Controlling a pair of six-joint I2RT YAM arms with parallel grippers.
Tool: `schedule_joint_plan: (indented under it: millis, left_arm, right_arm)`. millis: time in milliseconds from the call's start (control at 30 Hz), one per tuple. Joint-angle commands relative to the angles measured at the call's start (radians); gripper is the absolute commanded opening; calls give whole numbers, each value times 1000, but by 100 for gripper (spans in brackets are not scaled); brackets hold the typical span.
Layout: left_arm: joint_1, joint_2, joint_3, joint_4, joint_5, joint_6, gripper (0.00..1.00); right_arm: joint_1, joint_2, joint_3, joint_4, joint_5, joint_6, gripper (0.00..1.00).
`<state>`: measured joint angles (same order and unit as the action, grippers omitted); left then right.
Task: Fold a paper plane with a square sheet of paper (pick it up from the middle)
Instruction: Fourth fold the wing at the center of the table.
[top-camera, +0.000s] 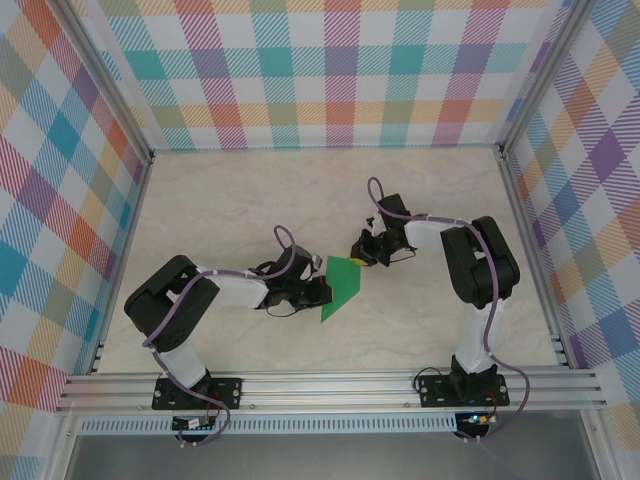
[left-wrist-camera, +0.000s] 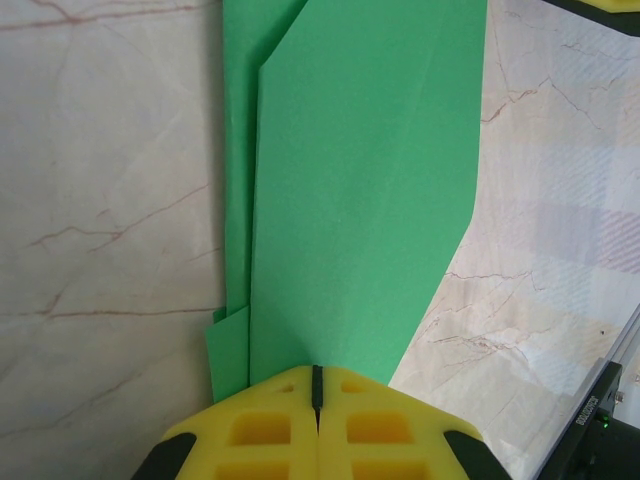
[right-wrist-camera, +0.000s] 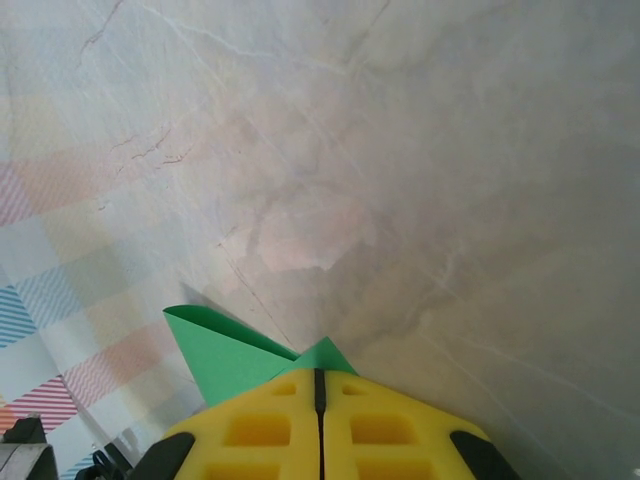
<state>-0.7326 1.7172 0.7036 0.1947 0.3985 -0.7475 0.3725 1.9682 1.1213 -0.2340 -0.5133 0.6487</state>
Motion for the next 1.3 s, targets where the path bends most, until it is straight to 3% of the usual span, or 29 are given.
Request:
schedule_joint_plan:
  millis: [0, 167, 400, 633, 833, 1267]
  left_arm:
    - [1, 35, -69, -210, -90, 11, 0]
    - [1, 36, -66, -204, -86, 9, 0]
    - [-1, 36, -56, -202, -82, 10, 0]
    - [1, 35, -53, -199, -82, 10, 0]
    - [-1, 34, -50, -196, -81, 4, 0]
    - [0, 16, -32, -205, -64, 13, 0]
  right_arm:
    - [-43, 28, -2, 76, 89, -15, 6]
    - [-60, 7, 0, 95, 44, -29, 6]
    - [-52, -141, -87, 150, -18, 9, 8]
    - [80, -196, -157, 181, -29, 31, 7]
    - [182, -167, -163, 208, 7, 50, 6]
    - [184, -31, -192, 210, 35, 53, 6]
